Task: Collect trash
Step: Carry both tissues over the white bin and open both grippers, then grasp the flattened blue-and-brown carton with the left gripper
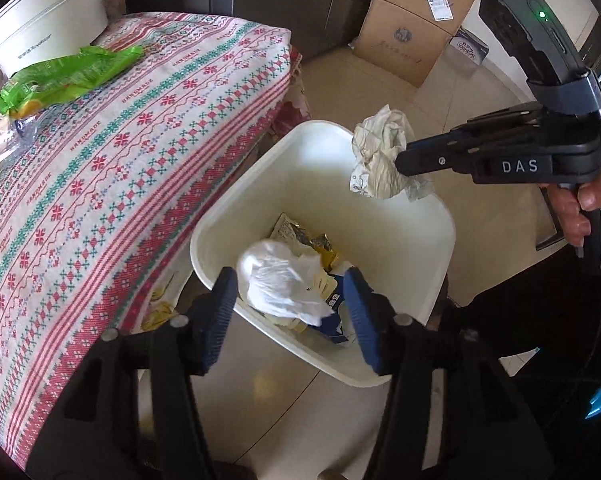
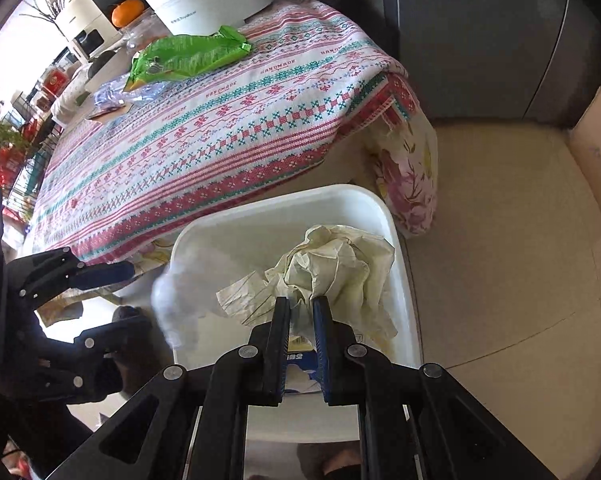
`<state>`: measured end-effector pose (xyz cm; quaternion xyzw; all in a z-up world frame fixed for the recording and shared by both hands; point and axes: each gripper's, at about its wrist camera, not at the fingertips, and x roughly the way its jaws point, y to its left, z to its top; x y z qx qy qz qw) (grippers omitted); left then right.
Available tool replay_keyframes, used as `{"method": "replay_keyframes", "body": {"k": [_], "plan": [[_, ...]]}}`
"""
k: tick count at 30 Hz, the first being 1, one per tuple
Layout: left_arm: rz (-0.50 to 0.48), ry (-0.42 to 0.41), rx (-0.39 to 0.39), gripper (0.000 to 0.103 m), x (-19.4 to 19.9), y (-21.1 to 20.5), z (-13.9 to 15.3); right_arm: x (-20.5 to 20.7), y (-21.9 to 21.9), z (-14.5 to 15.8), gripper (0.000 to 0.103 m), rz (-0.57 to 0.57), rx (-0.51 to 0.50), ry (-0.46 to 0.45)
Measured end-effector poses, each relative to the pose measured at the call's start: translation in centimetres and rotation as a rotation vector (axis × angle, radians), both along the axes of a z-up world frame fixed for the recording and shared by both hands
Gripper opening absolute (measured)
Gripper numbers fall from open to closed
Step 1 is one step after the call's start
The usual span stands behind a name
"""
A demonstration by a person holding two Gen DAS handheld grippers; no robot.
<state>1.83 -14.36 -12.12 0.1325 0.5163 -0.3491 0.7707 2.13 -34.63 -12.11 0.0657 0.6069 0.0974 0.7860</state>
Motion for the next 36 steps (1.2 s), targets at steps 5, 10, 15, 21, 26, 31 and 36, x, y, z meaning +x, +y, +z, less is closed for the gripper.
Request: {"method": "replay_keyframes", "body": {"k": [5, 10, 15, 21, 26, 31, 36], "plan": [[0.05, -0.054, -0.009, 0.062, 0.6, 0.7, 1.3, 0.0, -0.2, -0.6, 0.013, -0.01, -0.012, 0.026], [0.129, -0.077, -0.027, 0.066, 1.6, 2.6, 2.4, -0.1, 0.1, -1.1, 0.014, -0.004, -0.03, 0.05], [0.202, -0.079, -0.044, 0.066, 2.6, 4.5, 3.0, 0.0, 0.2, -1.2, 0.024, -0.011, -0.051, 0.065], [0.249, -0.091, -0.049, 0.07, 3.4, 5.9, 3.4, 0.2, 0.1, -0.6, 0.057, -0.041, -0.05, 0.045], [0.273, -0.095, -0.05, 0.071, 3.6, 6.8, 3.7, 0.6, 0.5, 0.1, 0.062, -0.048, -0.052, 0.03], [0.311, -0.113, -0.046, 0.074, 4.5, 8.0, 4.5, 1.2, 1.4, 1.1, 0.069, -0.038, -0.1, -0.006], [0.418, -0.128, -0.064, 0.081, 6.5, 11.1, 5.6, 2.4, 2.9, 2.5, 0.078, -0.031, -0.122, -0.056]]}}
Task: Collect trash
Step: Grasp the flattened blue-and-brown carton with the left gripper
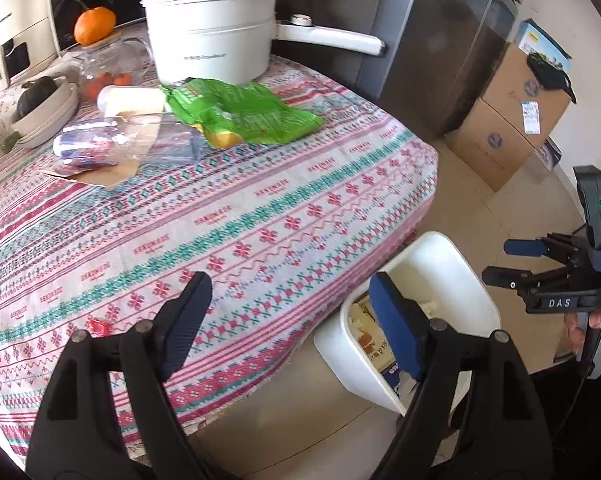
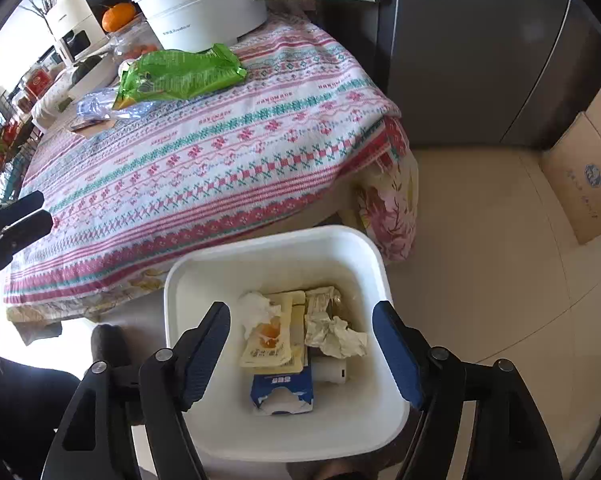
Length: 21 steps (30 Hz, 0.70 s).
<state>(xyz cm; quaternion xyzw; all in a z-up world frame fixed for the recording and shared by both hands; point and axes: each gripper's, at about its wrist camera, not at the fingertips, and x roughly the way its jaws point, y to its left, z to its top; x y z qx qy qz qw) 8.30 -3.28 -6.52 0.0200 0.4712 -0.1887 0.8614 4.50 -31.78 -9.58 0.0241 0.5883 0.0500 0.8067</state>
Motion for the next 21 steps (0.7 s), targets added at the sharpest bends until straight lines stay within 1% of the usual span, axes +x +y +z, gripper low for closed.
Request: {"method": "replay_keyframes", "body": {"k": [1, 5, 11, 16, 21], "plan": [[0.023, -0.003, -0.005, 0.082, 0.5, 0.7, 0.2, 0.3, 0.4, 0.3, 0.08, 0.002, -0.005, -0.007], [0.13, -0.008, -0.005, 0.082, 2.5, 4.0, 0.6, 2.2, 2.3, 1.7, 0.08, 0.018, -0.009, -0.031], [0.303, 0.008, -0.05, 0.082, 4.9, 9.5, 0.7, 5.4, 6.6, 4.1, 0.082, 0.053, 0.036, -0.095], [0.41, 0.019, -0.061, 0.082, 7.1, 12.6, 0.0, 7.1, 10.4, 4.4, 0.082, 0.094, 0.059, -0.099], [0.533, 0.044, -0.147, 0.082, 9.2, 15.5, -0.9, 8.5, 13.4, 3.8, 0.082, 0.132, 0.041, -0.099]]}}
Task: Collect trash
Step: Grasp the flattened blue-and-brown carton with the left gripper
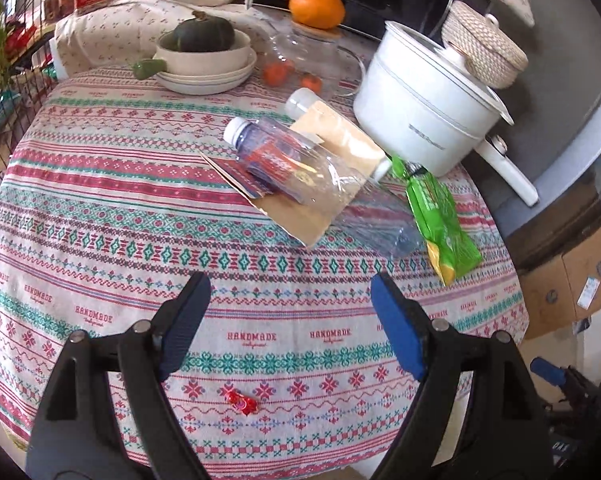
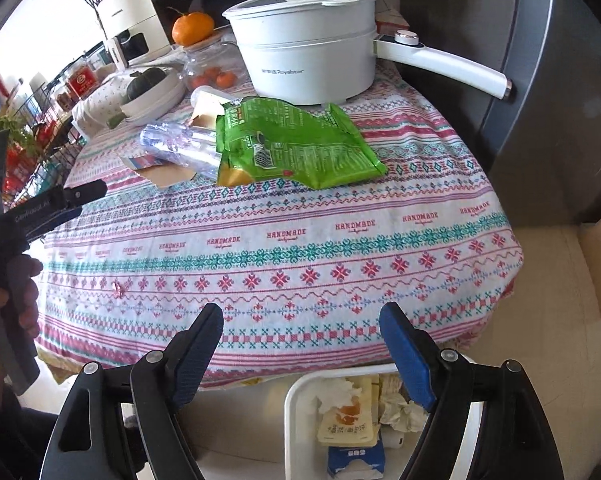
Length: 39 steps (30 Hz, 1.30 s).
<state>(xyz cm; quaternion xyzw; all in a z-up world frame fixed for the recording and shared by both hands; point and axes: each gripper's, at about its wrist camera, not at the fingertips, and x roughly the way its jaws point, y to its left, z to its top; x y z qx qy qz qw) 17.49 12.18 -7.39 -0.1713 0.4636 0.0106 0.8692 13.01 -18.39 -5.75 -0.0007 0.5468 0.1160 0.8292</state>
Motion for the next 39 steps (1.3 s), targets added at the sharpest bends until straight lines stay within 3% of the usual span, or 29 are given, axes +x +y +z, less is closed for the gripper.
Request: {"method": "replay_keyframes", "body": {"k": [6, 11, 16, 18, 21, 22, 33, 39], "plan": [[0.1, 0.01, -0.077, 0.078, 2.7, 1.1, -1.5, 1.8, 1.4, -0.9, 0.082, -0.006, -0.017, 0.0], [0.12, 0.039, -0.086, 0.057, 5.0, 0.4, -4.0, 3.5, 1.3, -1.6, 0.082, -0.051, -0.022, 0.005], [0.168, 0.078, -0.109, 0.049, 6.5, 0.2, -6.4, 4.9, 0.4, -2.6, 0.082, -0.11, -0.001, 0.014], [0.182, 0.075, -0.118, 0.042, 6.9, 0.1, -6.9, 5.3, 0.2, -2.8, 0.082, -0.126, -0.002, 0.003], [0.187, 0.068, -0.134, 0.025, 7.3, -0.1, -7.4, 5.8, 0.0, -3.1, 0.082, -0.129, -0.004, -0.03], [0.183, 0.074, -0.131, 0.015, 7.4, -0.2, -7.4, 5.9, 0.0, -3.1, 0.082, -0.124, -0.006, -0.039], [0.078, 0.093, -0.036, 0.006, 5.2, -1.3, -3.2, 6.4, 0.3, -4.2, 0.082, -0.104, -0.043, -0.039], [-0.005, 0.028, 0.072, 0.001, 1.8, 0.3, 0.0, 6.5, 0.3, -4.6, 0.082, -0.11, -0.028, -0.019]]}}
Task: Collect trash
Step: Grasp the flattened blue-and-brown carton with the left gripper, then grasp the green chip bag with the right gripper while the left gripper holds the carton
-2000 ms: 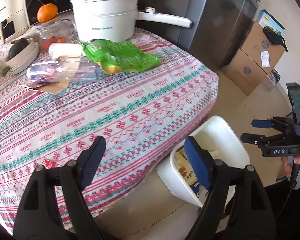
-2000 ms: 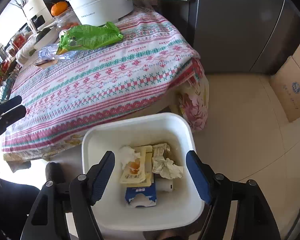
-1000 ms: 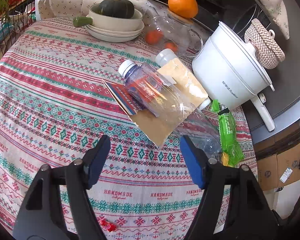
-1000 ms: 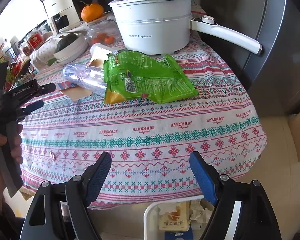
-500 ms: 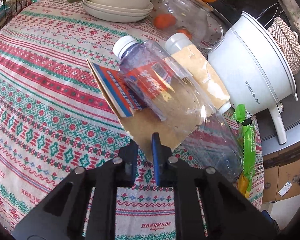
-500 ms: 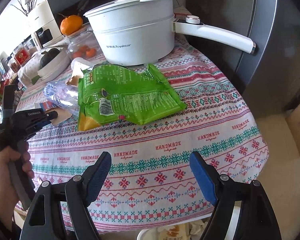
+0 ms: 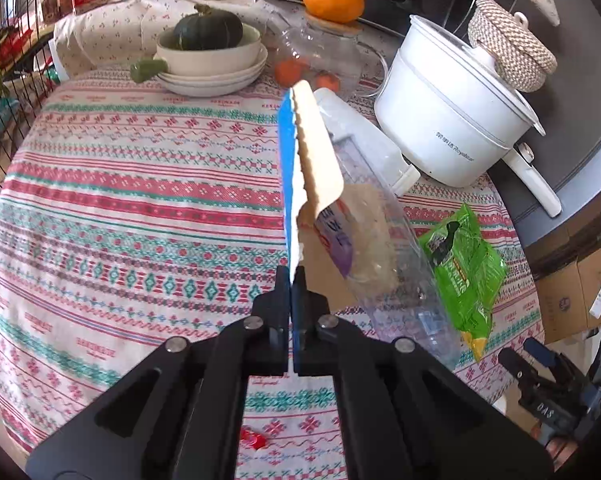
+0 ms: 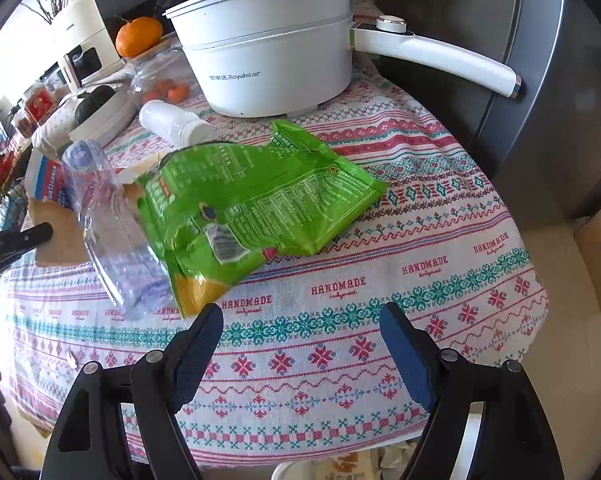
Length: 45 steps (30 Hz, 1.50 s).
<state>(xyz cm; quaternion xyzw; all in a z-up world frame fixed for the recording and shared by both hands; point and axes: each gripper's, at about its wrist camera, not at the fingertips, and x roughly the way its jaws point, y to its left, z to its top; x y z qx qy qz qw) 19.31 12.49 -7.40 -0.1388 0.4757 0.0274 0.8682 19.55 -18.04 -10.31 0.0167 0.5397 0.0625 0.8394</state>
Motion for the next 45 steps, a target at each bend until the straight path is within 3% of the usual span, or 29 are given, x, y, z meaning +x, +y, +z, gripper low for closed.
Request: {"method": "replay_keyframes", "body": {"k": [6, 15, 18, 20, 22, 23, 24, 31, 40, 45], "plan": [[-0.041, -0.044, 0.081, 0.001, -3.3, 2.3, 1.4, 0.1, -0.3, 0.3, 0.082, -0.012, 0.024, 0.007], [-0.022, -0.12, 0.222, 0.001, -6.2, 4.3, 3.3, 1.5, -0.6, -2.4, 0.082, -0.147, 0.285, 0.12], [-0.001, -0.131, 0.223, 0.001, -6.8, 5.4, 3.7, 2.3, -0.4, -3.8, 0.082, -0.2, 0.355, 0.129], [0.015, -0.138, 0.204, 0.001, -7.0, 6.1, 3.9, 2.8, -0.4, -4.8, 0.075, -0.234, 0.409, 0.121], [0.024, -0.149, 0.194, 0.001, -7.2, 6.4, 4.2, 3.1, -0.3, -5.4, 0.047, -0.248, 0.44, 0.104], [0.025, -0.155, 0.191, 0.001, -7.4, 6.4, 4.3, 3.3, -0.1, -5.4, 0.035, -0.235, 0.435, 0.091], [0.023, -0.16, 0.188, 0.001, -7.5, 6.4, 4.5, 3.5, 0.2, -5.5, 0.014, -0.206, 0.443, 0.095], [0.004, -0.199, 0.164, 0.001, -8.3, 5.7, 5.5, 2.7, 0.6, -1.8, 0.008, -0.11, 0.346, -0.011], [-0.029, -0.3, 0.181, 0.001, -10.0, 3.5, 8.2, -0.9, -2.1, 4.0, 0.007, -0.073, 0.261, -0.139], [-0.114, -0.341, 0.118, 0.001, -11.0, 1.3, 9.2, -4.0, -4.0, 6.8, 0.007, -0.048, 0.228, -0.195]]}}
